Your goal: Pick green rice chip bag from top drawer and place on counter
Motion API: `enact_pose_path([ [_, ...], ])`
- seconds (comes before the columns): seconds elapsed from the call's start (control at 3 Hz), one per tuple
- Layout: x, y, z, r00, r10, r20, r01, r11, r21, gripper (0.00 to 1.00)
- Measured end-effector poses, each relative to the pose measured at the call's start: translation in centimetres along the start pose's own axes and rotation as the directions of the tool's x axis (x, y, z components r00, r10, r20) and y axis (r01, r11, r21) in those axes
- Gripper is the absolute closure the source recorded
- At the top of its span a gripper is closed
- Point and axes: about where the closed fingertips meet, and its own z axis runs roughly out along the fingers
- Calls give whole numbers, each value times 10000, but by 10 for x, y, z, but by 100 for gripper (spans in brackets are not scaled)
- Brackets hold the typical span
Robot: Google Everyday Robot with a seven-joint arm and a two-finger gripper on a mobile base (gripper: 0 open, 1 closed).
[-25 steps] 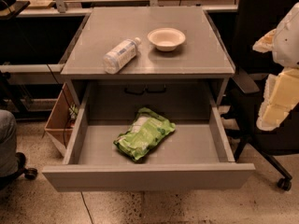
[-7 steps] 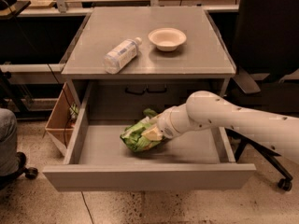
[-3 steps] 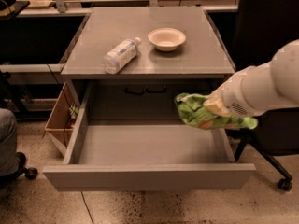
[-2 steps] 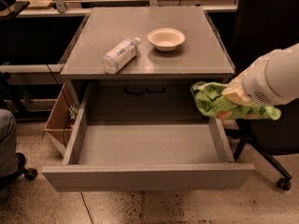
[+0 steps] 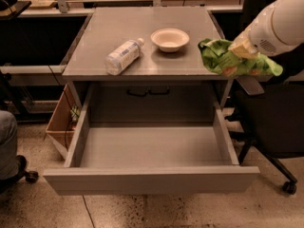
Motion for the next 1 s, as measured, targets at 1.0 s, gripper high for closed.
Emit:
enact_pose_path([
  [1.0,-65,-14,160,9911,-372,1275,509,9931,-1058,100],
])
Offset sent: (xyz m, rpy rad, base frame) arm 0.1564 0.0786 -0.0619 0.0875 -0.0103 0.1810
